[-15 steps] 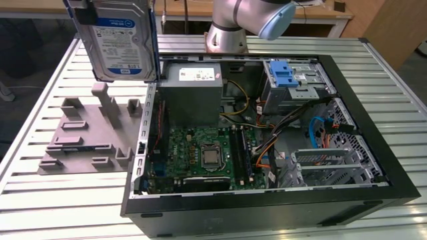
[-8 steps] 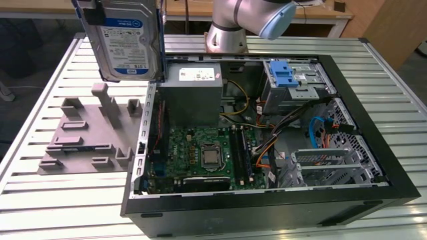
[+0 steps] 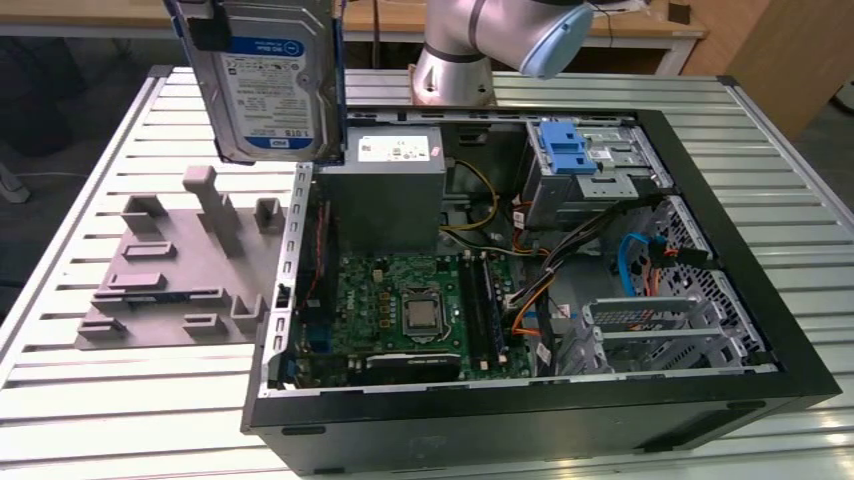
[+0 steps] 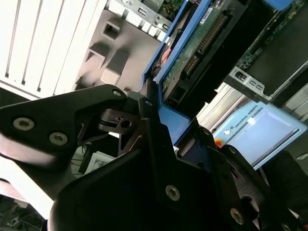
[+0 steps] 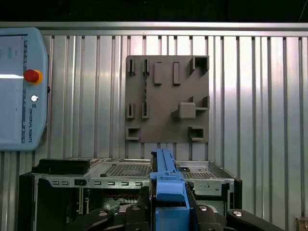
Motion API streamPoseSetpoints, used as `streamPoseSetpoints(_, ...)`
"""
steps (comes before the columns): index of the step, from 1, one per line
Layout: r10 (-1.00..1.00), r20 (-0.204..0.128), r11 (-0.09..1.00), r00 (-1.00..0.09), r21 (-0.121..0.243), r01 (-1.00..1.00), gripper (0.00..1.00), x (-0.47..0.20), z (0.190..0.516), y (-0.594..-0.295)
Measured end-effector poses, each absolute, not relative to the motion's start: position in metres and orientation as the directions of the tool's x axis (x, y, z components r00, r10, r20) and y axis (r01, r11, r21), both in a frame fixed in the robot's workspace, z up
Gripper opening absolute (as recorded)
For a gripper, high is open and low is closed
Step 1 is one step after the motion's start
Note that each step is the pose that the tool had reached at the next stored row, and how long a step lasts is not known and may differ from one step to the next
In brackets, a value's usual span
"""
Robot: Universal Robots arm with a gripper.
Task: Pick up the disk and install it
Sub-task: 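Pick up the disk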
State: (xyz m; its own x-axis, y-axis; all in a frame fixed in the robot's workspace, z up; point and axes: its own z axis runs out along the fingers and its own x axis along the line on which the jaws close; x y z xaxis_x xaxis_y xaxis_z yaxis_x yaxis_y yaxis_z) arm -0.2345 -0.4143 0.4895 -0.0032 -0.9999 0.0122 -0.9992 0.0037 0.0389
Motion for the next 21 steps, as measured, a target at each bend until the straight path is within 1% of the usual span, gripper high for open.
streamPoseSetpoints(9,-1.000,0.012,0.004,-0.003,0.037,-0.999,0.36,-0.221,0.488,-0.414)
streamPoseSetpoints(10,-1.000,0.012,0.004,-0.003,0.029,-1.000,0.36,-0.221,0.488,-0.414)
streamPoseSetpoints(14,-1.000,0.012,0.004,-0.004,-0.028,-1.000,0.36,-0.222,0.488,-0.414)
streamPoseSetpoints(16,-1.000,0.012,0.004,-0.004,-0.037,-0.999,0.36,-0.221,0.487,-0.414)
streamPoseSetpoints(21,-1.000,0.012,0.004,-0.004,-0.037,-0.999,0.36,-0.209,0.486,-0.415)
